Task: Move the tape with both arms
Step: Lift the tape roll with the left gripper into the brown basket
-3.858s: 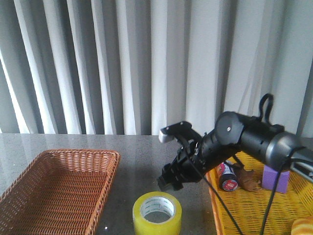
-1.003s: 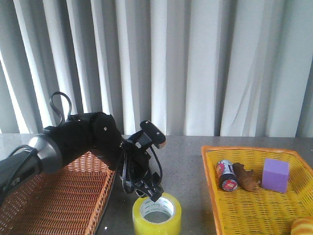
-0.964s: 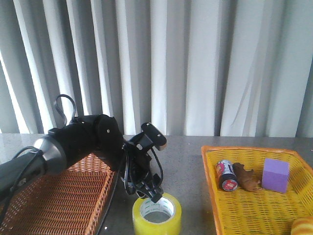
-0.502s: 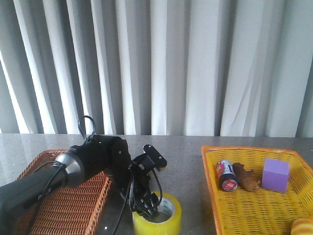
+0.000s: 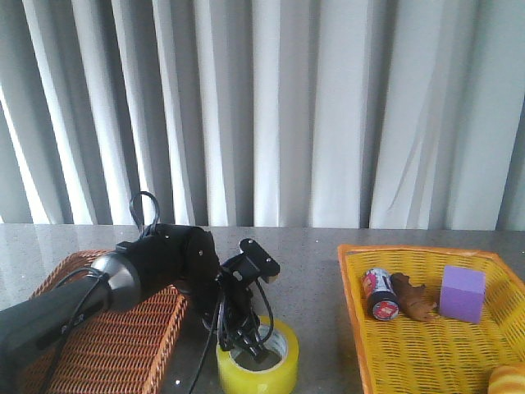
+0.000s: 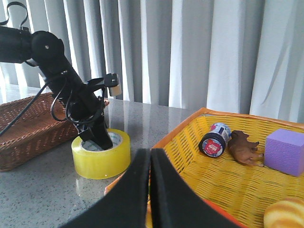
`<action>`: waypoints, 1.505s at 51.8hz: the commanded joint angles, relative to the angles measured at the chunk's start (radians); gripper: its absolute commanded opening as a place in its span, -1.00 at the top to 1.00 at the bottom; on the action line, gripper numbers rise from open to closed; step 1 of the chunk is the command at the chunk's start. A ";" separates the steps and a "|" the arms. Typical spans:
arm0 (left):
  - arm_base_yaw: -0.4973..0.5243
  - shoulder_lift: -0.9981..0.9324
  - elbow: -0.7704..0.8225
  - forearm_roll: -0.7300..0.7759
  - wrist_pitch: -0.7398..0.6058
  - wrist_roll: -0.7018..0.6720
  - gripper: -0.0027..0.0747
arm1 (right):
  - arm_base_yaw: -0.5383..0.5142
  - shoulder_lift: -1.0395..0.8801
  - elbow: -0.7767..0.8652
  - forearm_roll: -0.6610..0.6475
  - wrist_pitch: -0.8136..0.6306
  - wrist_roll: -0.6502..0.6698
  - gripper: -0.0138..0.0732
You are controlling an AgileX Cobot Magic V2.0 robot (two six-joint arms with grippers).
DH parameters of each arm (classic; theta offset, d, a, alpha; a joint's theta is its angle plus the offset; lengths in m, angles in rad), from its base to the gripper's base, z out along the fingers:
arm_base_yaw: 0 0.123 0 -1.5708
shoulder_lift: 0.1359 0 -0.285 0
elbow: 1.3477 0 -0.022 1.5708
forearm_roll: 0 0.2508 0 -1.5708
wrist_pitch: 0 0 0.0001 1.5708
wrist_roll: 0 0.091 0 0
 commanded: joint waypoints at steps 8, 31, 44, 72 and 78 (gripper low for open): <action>0.011 -0.210 -0.030 -0.005 -0.088 -0.050 0.95 | -0.003 0.007 -0.028 0.003 -0.068 0.000 0.69; 0.351 -0.461 -0.027 -0.001 0.142 -0.130 0.95 | -0.003 0.007 -0.028 0.003 -0.044 0.000 0.69; 0.450 -0.347 -0.027 -0.009 0.246 -0.144 0.95 | -0.003 0.007 -0.028 0.003 -0.042 0.000 0.69; 0.447 -0.119 -0.027 -0.009 0.311 -0.226 0.93 | -0.003 0.007 -0.028 0.003 -0.016 0.000 0.69; 0.447 -0.121 -0.027 -0.009 0.313 -0.226 0.90 | -0.003 0.007 -0.028 0.003 -0.016 0.000 0.69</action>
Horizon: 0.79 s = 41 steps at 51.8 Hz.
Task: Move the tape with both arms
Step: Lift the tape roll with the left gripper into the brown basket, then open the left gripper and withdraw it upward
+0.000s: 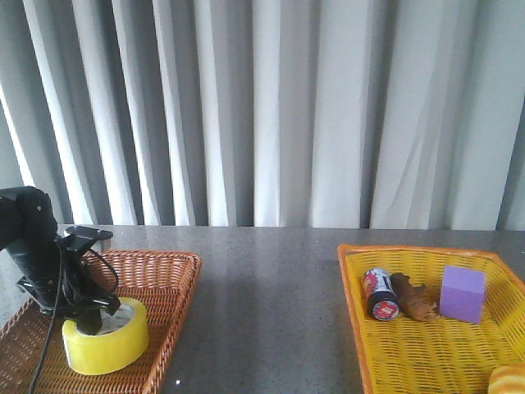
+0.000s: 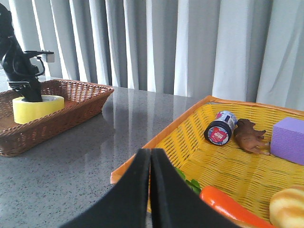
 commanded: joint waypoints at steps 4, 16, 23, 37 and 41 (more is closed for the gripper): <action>-0.003 -0.070 -0.028 -0.048 0.009 -0.024 0.86 | -0.003 0.007 -0.028 0.003 -0.065 0.000 0.69; -0.003 -0.070 -0.028 -0.103 0.009 -0.035 0.59 | -0.003 0.007 -0.028 0.003 -0.065 0.000 0.69; -0.003 -0.070 -0.028 -0.110 0.009 -0.035 0.34 | -0.003 0.007 -0.028 0.003 -0.065 0.000 0.69; -0.003 -0.072 -0.030 -0.109 0.009 -0.043 -0.02 | -0.003 0.007 -0.028 0.003 -0.065 0.000 0.69; -0.003 -0.083 -0.030 -0.109 0.009 -0.057 -0.02 | -0.003 0.007 -0.028 0.003 -0.065 0.000 0.69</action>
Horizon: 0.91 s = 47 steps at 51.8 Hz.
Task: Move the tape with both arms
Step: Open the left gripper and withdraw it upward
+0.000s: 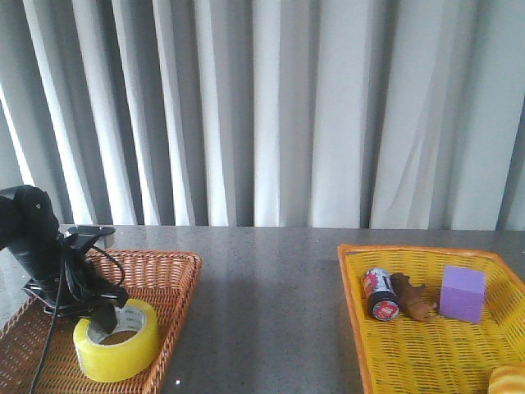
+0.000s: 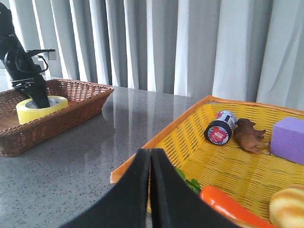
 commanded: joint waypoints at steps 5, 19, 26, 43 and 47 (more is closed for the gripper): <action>-0.002 -0.118 -0.029 -0.029 0.011 -0.027 -0.01 | -0.003 0.007 -0.028 0.003 -0.066 0.000 0.69; 0.000 -0.305 -0.029 -0.031 0.011 -0.046 0.00 | -0.003 0.007 -0.028 0.012 -0.067 0.005 0.69; 0.000 -0.451 -0.028 -0.041 0.011 -0.051 0.14 | -0.003 0.007 -0.028 0.033 -0.067 0.005 0.69; 0.000 -0.777 -0.027 -0.050 0.010 -0.029 0.95 | -0.003 0.007 -0.028 0.034 -0.067 0.004 0.69; 0.000 -0.843 -0.024 -0.066 0.010 -0.018 0.95 | -0.003 0.007 -0.028 0.034 -0.067 0.004 0.69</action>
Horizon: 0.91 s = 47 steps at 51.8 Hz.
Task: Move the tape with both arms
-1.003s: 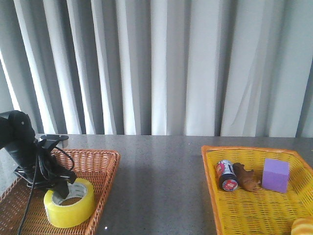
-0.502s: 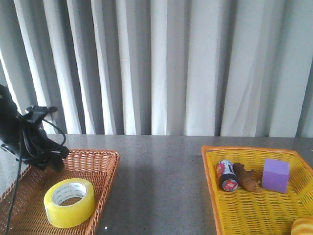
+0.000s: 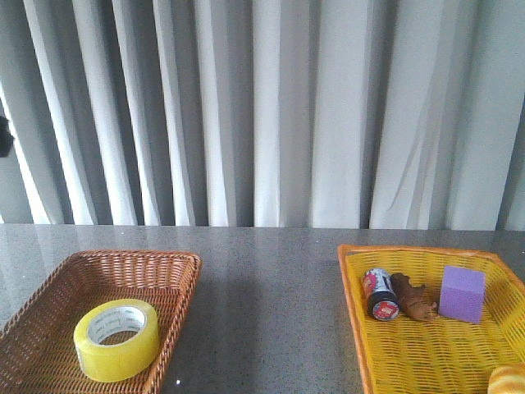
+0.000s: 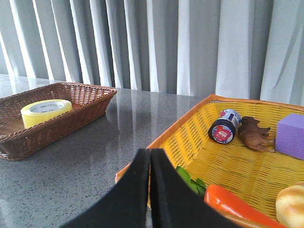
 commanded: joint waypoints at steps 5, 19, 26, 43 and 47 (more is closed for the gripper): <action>0.000 -0.169 0.029 -0.051 -0.038 0.014 0.95 | -0.003 0.007 -0.028 0.004 -0.067 -0.001 0.69; 0.000 -0.418 0.462 -0.120 -0.229 0.013 0.95 | -0.003 0.007 -0.028 0.003 -0.067 0.000 0.69; 0.000 -0.558 0.715 -0.253 -0.359 0.025 0.95 | -0.003 0.007 -0.028 0.003 -0.067 0.000 0.69; 0.000 -0.979 1.111 -0.393 -0.435 0.078 0.95 | -0.003 0.007 -0.028 0.003 -0.067 -0.002 0.69; 0.000 -1.062 1.132 -0.335 -0.438 0.080 0.95 | -0.003 0.007 -0.028 0.003 -0.067 -0.002 0.69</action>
